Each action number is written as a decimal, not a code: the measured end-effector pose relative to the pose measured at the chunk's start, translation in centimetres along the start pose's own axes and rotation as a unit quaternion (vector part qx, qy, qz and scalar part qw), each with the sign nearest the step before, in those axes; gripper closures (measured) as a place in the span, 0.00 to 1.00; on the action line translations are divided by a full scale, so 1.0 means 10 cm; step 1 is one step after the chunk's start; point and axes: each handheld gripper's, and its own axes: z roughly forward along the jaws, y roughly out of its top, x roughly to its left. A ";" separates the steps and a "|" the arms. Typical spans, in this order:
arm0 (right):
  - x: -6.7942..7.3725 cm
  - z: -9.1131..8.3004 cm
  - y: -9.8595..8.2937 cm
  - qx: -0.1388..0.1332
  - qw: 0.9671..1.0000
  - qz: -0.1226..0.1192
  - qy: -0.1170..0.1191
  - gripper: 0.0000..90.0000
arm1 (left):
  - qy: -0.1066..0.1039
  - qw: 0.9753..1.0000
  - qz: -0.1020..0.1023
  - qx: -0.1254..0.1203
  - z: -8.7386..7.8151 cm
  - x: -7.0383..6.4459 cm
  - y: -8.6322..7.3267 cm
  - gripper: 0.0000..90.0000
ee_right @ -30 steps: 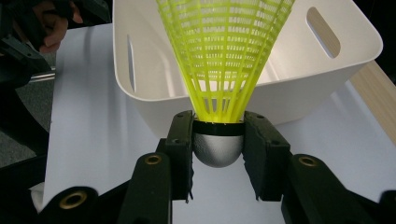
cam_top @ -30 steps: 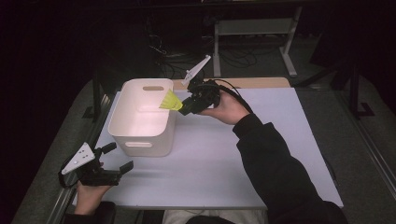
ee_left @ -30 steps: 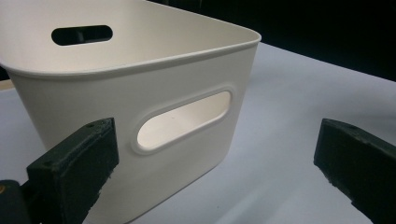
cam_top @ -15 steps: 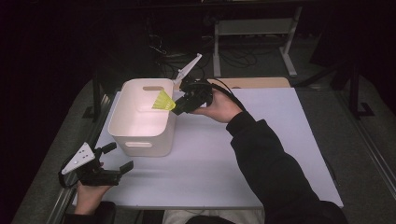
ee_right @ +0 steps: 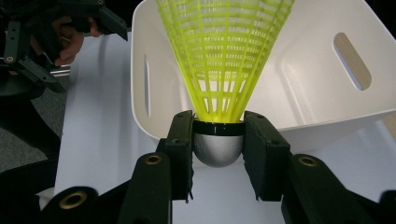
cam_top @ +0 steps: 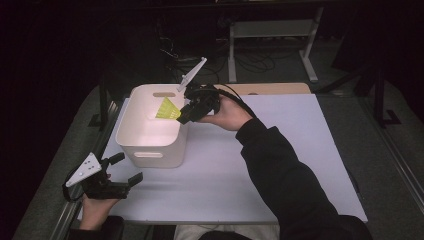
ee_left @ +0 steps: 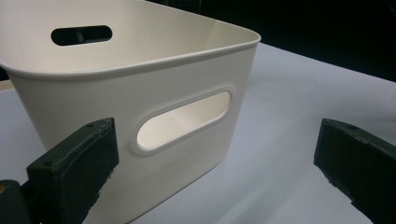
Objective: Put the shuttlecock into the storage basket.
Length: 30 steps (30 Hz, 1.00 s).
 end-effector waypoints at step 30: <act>0.08 0.37 0.15 0.014 0.999 -0.014 0.031 0.70 | -0.002 1.000 0.001 -0.001 0.00 0.00 0.00 0.00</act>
